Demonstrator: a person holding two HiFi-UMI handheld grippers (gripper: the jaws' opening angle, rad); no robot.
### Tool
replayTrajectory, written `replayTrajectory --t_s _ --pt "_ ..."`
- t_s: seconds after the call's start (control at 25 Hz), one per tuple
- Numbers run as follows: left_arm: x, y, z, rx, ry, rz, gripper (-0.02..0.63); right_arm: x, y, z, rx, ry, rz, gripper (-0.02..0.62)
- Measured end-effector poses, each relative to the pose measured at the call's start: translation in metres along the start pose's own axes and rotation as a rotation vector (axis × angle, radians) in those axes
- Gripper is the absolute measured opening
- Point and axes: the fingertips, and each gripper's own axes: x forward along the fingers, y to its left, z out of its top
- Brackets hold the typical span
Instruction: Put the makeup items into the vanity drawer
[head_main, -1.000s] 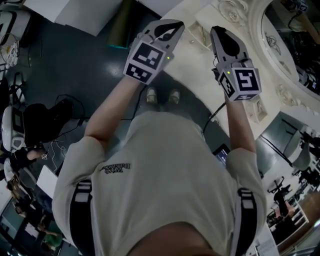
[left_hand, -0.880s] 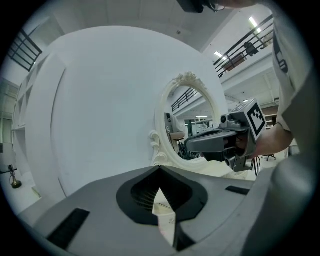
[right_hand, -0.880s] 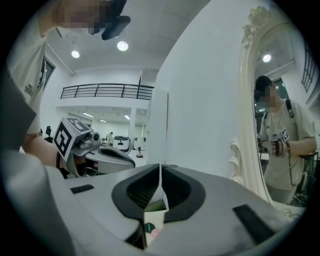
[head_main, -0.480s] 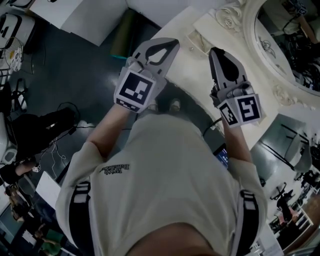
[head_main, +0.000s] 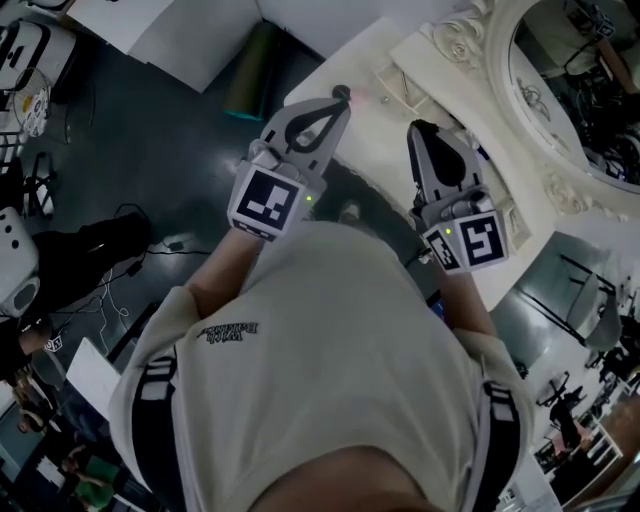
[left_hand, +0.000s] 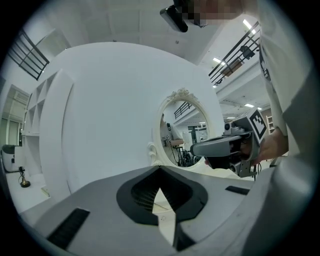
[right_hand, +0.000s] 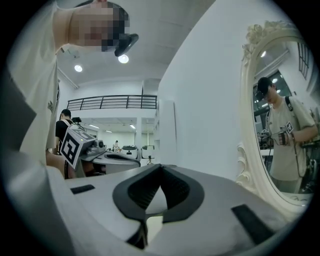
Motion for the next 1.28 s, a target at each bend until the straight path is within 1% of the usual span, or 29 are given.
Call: replayTrajectory --t_s 0.12,0.32,0.44,0.6,0.88,1.28 --pt "-0.003 0.004 -0.002 -0.008 -0.004 0.021 0.014 -0.001 0.002 0.004 -0.005 -0.017 -0.002 0.002" --pt "-0.007 0.007 0.004 -0.038 -0.029 0.031 0.014 -0.001 0.001 0.007 -0.009 -0.024 -0.003 0.002" --pt "-0.006 0.002 0.005 -0.027 -0.023 0.015 0.014 0.000 0.002 0.006 -0.009 -0.020 0.004 0.002" --pt "-0.007 0.000 0.006 -0.021 -0.035 0.014 0.014 0.000 0.002 0.005 -0.004 -0.020 0.005 0.002" --pt "-0.009 0.000 0.001 -0.022 -0.015 0.013 0.014 -0.003 -0.001 0.005 0.008 -0.044 -0.019 0.002" --pt "-0.013 0.000 -0.004 -0.040 0.000 0.024 0.014 -0.004 0.005 0.000 0.026 -0.034 -0.006 0.002"
